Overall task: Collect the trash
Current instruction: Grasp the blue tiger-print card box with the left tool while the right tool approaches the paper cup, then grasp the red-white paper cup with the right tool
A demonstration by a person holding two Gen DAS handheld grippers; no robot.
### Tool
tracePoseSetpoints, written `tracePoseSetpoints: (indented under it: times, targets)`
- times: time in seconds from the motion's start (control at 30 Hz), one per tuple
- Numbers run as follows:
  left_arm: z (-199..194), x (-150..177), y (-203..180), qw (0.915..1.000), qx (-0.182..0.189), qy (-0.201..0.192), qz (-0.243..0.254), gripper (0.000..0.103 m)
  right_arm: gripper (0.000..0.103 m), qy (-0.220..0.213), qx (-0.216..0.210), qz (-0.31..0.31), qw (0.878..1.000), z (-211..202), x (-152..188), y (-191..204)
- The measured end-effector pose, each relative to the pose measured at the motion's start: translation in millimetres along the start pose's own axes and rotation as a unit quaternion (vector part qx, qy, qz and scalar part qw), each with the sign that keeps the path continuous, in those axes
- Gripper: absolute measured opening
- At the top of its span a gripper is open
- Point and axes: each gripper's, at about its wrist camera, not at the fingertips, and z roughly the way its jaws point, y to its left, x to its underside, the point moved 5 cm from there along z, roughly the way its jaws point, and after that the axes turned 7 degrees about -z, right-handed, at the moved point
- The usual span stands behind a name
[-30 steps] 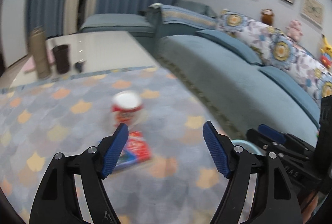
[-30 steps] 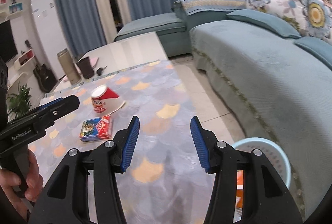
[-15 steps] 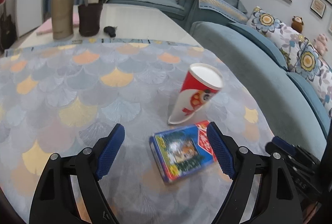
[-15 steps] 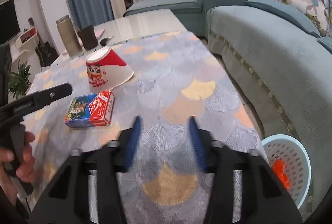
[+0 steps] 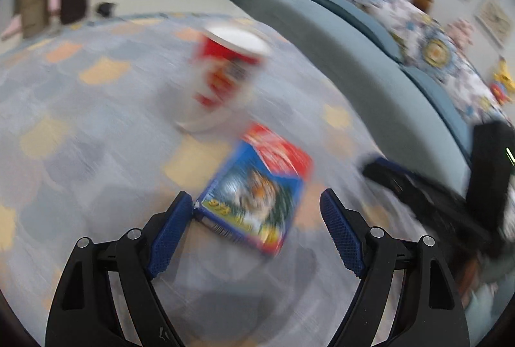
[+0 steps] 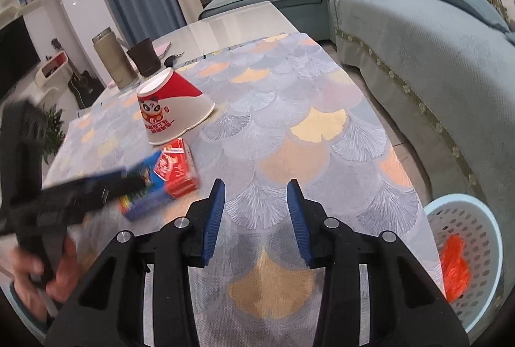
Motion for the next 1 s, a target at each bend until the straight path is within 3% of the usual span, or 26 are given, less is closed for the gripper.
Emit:
tracePoseSetpoints:
  times: [0.07,0.2,0.4,0.5,0.57,0.7,0.77,0.83,0.93,1.0]
  targets:
    - [0,9,-11,0.9998,0.01,0.011,0.017,0.079,0.037,-0.002,-0.001,0.007,1.0,-1,0,-2]
    - [12,-2,-16,0.9977,-0.056,-0.004,0.038,0.079,0.037,-0.006,0.004,0.012,1.0,-1,-2,-4]
    - [37,-12,-23,0.9904,-0.118,0.004,0.071,0.078,0.037,-0.019,0.012,0.005,1.0,-7,-4,-3]
    - [38,-11,-28,0.9869,-0.137,0.004,0.084,0.06,0.037,-0.035,0.01,0.005,0.999,-13,-8,-3]
    - [34,-8,-27,0.9861,-0.142,0.0,0.087,0.059,0.037,-0.039,0.01,0.003,0.999,-14,-13,0]
    - [4,-5,-4,0.9878,-0.146,-0.04,0.035,0.058,0.039,-0.041,-0.007,-0.013,0.999,-15,-35,18]
    - [-21,-7,16,0.9874,-0.141,-0.071,-0.007,0.058,0.047,-0.039,-0.006,-0.029,0.999,-10,-43,31]
    - [-44,-10,36,0.9831,-0.149,-0.101,-0.034,0.058,0.053,-0.035,-0.001,-0.049,0.998,3,-48,46]
    - [-69,-13,63,0.9717,-0.174,-0.146,-0.065,0.058,0.054,-0.013,-0.004,-0.067,0.998,33,-51,68]
    - [-75,-12,76,0.9687,-0.162,-0.166,-0.088,0.058,0.057,-0.008,-0.008,-0.071,0.997,46,-55,83]
